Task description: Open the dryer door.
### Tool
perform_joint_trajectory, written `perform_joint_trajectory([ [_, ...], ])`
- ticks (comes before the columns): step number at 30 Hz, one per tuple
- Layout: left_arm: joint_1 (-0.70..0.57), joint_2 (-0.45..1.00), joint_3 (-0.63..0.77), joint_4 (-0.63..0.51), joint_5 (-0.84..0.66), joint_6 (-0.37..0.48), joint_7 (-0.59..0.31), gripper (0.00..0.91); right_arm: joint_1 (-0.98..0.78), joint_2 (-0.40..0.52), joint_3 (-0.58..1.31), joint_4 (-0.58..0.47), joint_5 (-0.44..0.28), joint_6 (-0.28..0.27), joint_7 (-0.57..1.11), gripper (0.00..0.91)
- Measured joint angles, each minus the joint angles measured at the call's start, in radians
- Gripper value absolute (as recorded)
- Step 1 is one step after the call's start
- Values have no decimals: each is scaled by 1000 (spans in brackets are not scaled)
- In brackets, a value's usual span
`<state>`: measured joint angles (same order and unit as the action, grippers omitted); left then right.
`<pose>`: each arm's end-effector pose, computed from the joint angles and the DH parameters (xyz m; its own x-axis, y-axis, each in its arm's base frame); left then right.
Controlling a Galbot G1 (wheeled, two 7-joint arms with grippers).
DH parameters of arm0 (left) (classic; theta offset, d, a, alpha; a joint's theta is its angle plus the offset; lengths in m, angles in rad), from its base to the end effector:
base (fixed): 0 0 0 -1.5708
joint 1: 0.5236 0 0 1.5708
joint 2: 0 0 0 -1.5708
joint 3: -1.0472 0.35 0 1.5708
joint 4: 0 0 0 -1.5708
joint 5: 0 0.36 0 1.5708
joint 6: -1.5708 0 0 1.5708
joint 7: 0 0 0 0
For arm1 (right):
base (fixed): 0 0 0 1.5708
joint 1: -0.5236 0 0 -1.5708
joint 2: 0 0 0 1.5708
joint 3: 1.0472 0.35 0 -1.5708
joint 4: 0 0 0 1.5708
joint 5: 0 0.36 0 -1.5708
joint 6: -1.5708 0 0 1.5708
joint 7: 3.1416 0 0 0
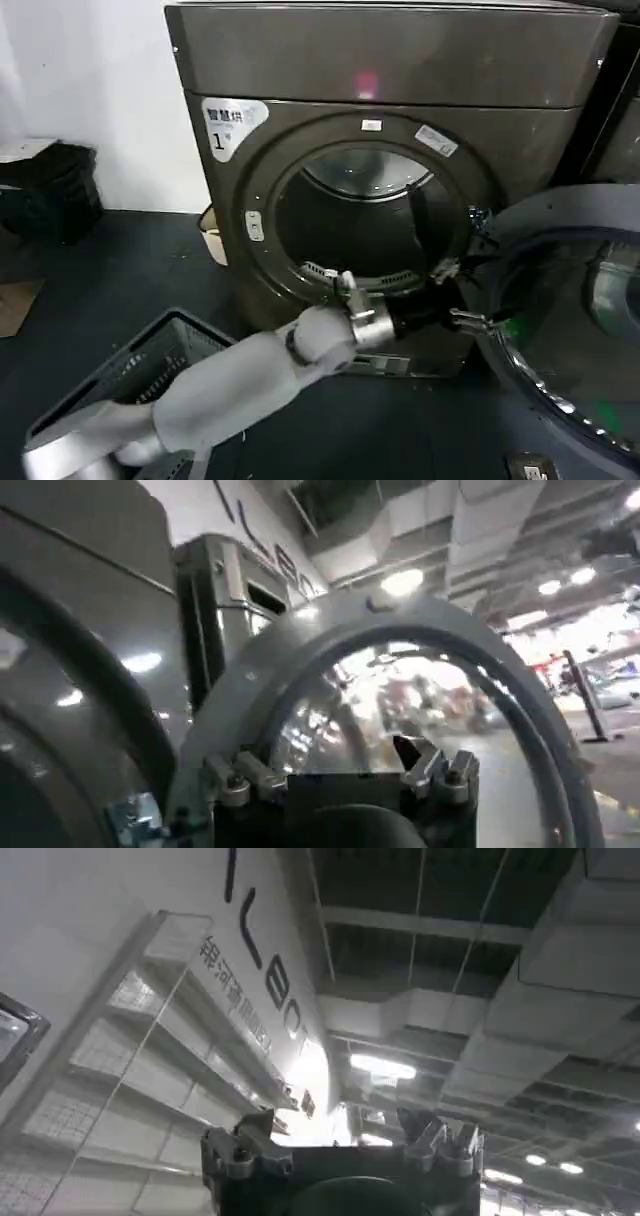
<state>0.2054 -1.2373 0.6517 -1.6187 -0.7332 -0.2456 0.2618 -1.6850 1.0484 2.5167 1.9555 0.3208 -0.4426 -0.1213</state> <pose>0.4078 -0.2046 -0.1785 -0.1483 0.9427 -0.2989 0.9440 0.2251 0.2414 -0.1303 -0.3710 0.0538 -0.1552 0.8550 -0.4948 0.9570 0.0058 -0.2902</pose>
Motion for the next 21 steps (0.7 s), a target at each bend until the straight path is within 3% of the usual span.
perform_joint_trajectory([
  [8,25,113,13,-53,9,-69,-35,907,1,-12,8,-2,-1,-7,0,907],
  [18,39,334,41,-172,-54,-1,-79,907,13,-23,0,4,-4,-37,11,907],
  [21,52,422,43,-178,-81,-71,-90,907,19,-27,5,1,-18,-40,12,907],
])
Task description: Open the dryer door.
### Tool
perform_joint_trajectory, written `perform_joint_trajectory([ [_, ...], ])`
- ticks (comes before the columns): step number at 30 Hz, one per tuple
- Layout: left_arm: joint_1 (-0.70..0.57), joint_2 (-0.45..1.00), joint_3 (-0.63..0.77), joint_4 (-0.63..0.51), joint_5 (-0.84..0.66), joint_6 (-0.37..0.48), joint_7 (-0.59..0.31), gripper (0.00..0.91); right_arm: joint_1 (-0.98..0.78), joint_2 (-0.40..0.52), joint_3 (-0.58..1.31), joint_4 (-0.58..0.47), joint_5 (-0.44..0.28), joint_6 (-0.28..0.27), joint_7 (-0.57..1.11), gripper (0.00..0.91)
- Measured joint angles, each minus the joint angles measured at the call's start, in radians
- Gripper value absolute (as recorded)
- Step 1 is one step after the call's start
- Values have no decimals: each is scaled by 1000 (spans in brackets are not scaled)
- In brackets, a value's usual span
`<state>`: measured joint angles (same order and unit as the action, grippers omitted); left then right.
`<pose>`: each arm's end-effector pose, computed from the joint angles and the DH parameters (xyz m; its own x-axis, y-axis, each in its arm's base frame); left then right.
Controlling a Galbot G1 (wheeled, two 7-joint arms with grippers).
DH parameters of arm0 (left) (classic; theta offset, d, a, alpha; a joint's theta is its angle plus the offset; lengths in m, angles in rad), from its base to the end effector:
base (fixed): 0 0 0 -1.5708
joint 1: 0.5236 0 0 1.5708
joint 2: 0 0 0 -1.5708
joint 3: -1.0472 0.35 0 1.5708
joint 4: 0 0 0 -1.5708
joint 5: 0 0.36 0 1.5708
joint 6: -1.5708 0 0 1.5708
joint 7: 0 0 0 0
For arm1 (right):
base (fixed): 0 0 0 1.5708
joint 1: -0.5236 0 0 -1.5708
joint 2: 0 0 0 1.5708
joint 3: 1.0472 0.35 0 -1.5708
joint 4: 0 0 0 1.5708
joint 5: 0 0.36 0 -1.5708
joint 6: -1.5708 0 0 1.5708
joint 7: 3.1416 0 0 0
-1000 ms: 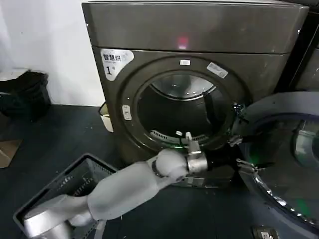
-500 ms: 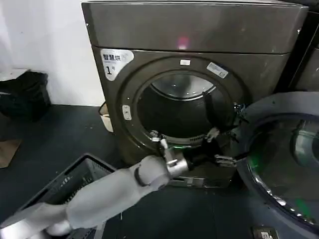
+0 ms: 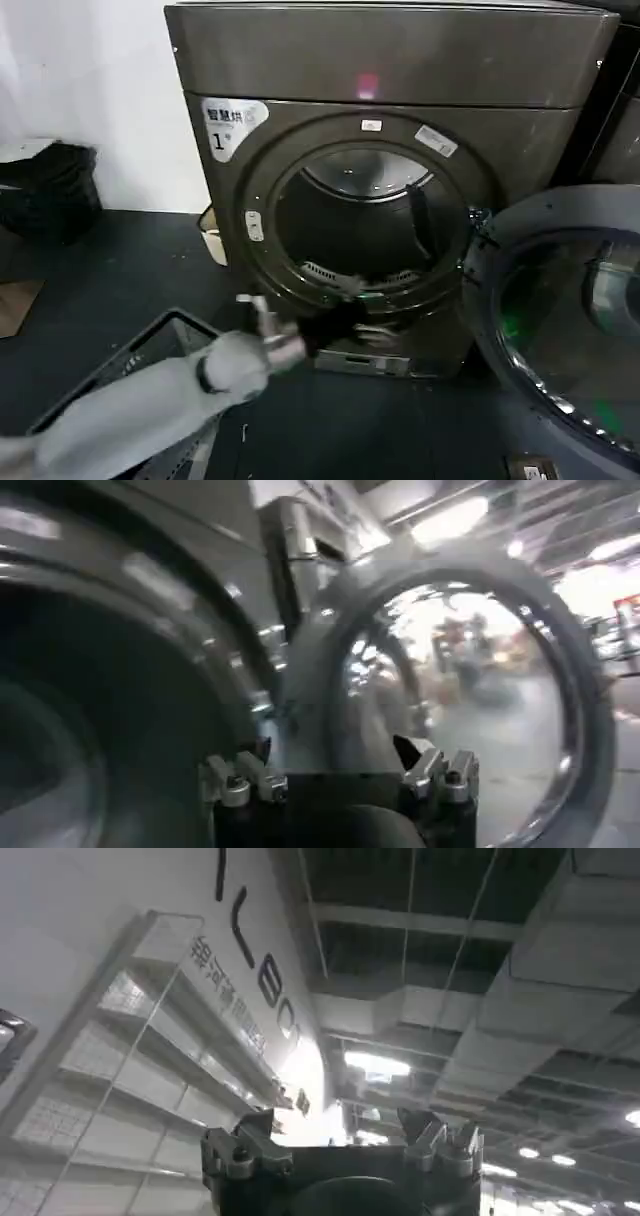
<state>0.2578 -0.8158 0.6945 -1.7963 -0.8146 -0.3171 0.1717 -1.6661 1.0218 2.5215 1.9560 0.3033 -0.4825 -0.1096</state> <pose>0.3849 -0.0551 -0.2111 -0.3614 0.9130 -0.1894 0.8935 0.3972 0.2095 -0.1269 -0.3711 0.0600 -0.1268 0.8624 -0.4901 0.9630 -0.0114 -0.2692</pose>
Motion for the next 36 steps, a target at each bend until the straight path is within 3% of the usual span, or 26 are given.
perform_joint_trajectory([
  [7,-22,158,12,-5,-41,17,68,907,4,-6,1,-24,-32,26,-6,907],
  [12,-62,282,54,-23,-42,77,120,907,10,-12,-8,-40,-37,20,1,907],
  [20,-205,490,231,-16,20,71,202,907,17,-5,-28,-47,-47,28,-3,907],
  [31,-318,584,287,167,228,113,505,907,19,-13,-38,-57,-51,31,-6,907],
  [36,-372,574,305,247,347,111,571,907,16,-14,-36,-59,-51,31,-9,907],
])
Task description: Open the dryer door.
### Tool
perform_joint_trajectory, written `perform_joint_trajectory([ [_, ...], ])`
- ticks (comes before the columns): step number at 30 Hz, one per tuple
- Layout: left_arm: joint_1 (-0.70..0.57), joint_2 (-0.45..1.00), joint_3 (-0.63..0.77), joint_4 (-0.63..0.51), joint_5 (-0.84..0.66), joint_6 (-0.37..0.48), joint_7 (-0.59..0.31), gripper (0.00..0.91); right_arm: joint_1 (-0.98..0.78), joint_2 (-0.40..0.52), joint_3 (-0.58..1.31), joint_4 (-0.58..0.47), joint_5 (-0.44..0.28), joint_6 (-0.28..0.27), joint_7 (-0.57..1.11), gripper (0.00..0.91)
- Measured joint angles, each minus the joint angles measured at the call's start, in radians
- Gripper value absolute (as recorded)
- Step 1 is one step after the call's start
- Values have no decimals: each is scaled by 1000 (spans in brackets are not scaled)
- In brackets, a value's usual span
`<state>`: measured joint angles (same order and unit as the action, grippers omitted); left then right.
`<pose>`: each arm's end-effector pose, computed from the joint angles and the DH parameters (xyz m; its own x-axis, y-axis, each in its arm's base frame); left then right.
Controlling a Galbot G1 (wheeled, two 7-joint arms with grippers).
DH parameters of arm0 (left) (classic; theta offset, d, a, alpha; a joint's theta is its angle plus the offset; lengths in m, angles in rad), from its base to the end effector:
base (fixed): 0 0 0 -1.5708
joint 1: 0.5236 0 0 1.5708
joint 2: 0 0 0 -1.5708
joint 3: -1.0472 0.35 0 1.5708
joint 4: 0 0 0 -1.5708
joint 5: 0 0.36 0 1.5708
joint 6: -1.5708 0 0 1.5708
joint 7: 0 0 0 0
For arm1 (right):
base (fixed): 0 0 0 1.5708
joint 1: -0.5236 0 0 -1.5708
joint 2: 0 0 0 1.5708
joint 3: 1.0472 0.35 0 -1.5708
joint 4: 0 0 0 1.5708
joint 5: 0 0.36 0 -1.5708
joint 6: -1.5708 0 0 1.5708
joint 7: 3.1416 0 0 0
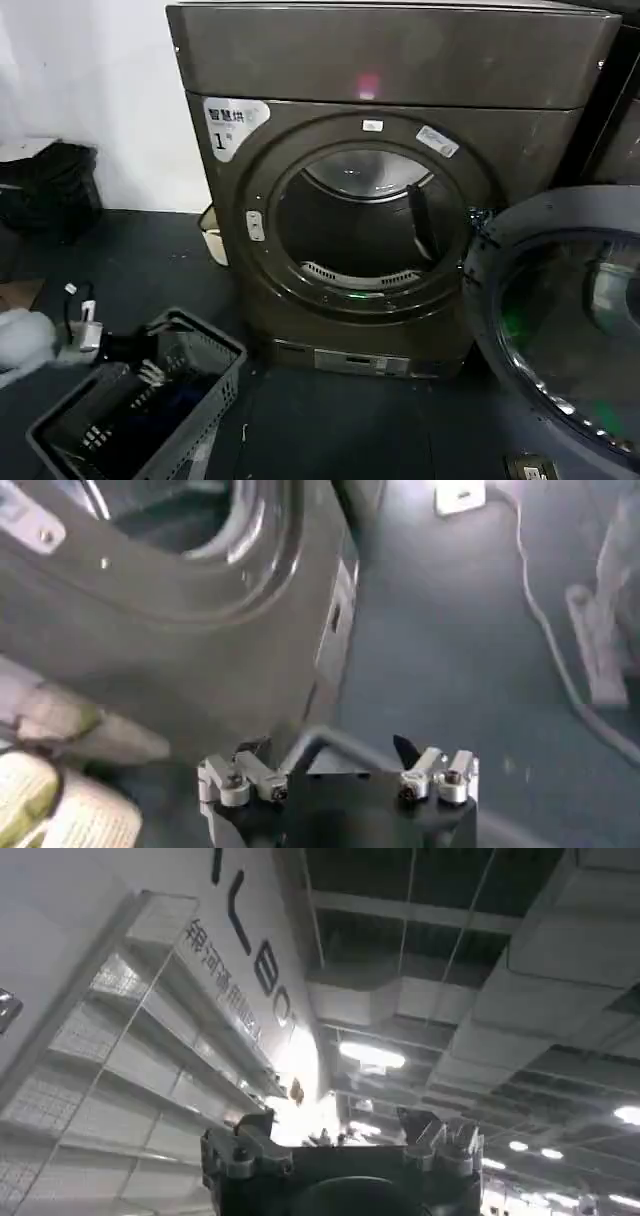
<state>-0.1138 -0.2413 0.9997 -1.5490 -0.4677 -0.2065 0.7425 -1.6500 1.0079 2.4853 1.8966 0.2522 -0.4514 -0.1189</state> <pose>0.4054 0.2616 -0.1575 -0.3804 0.5920 0.7105 0.9020 0.0677 0.4265 -0.1242 -0.3920 0.0487 -0.1224 0.8758 -0.4670 0.9575 -0.0197 -0.2878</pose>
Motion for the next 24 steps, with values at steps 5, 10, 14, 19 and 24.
perform_joint_trajectory([
  [5,-135,-31,103,41,36,11,62,907,0,6,-4,4,0,0,-7,907],
  [10,-370,-104,297,115,68,-54,130,907,-5,15,5,-8,0,5,-13,907],
  [14,-516,-174,413,161,100,-83,157,907,-11,20,16,-10,1,7,-14,907],
  [19,-593,-229,477,195,128,-115,174,907,-14,24,25,-12,1,8,-15,907],
  [24,-603,-239,504,202,152,-137,174,907,-7,30,15,0,1,8,-16,907],
])
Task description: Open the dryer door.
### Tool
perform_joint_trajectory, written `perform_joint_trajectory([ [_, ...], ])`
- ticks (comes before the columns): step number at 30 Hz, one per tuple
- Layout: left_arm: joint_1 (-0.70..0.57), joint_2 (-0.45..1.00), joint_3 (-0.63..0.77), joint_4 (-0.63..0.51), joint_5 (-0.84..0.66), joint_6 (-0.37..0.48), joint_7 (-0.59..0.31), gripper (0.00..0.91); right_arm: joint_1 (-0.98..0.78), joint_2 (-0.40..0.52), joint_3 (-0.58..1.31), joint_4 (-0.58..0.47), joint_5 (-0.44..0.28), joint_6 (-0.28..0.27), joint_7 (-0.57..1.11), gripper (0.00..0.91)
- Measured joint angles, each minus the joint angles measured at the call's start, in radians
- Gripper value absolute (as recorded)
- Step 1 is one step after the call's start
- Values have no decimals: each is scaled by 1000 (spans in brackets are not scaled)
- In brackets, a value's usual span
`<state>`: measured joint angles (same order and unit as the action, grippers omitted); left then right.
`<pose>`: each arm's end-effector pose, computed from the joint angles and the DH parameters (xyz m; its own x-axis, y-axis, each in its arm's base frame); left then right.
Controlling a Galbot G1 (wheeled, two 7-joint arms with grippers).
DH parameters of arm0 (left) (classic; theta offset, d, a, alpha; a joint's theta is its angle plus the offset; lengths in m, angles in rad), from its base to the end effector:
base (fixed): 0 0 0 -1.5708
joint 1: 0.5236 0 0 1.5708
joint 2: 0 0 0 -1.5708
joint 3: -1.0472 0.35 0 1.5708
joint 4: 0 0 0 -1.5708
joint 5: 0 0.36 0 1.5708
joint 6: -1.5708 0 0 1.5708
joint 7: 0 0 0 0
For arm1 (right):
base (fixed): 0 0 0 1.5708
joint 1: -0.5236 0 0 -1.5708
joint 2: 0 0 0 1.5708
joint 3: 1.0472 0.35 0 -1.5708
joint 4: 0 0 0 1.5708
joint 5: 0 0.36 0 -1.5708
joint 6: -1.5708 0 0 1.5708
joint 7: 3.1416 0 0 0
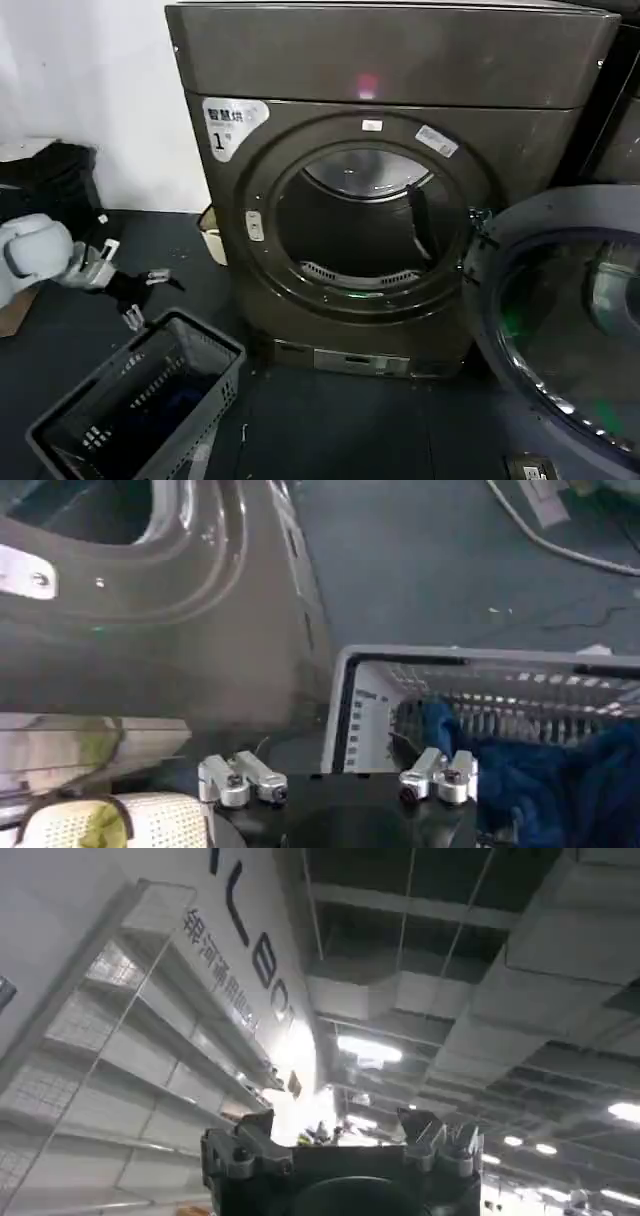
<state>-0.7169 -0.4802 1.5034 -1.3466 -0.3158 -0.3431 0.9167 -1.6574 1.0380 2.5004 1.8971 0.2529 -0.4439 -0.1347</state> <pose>0.4989 0.2358 -0.0599 -0.2858 0.4001 0.8708 0.8297 -0.3514 0.4338 -0.1350 -0.3890 0.0420 -0.1154 0.8837 -0.4537 0.9549 -0.0271 -0.2956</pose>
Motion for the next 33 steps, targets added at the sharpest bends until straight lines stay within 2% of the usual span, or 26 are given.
perform_joint_trajectory([
  [15,45,15,-18,5,75,-65,48,907,-3,5,-3,11,0,-2,-5,907],
  [33,81,46,-42,-8,85,-77,62,907,-1,6,1,-2,-24,14,-6,907],
])
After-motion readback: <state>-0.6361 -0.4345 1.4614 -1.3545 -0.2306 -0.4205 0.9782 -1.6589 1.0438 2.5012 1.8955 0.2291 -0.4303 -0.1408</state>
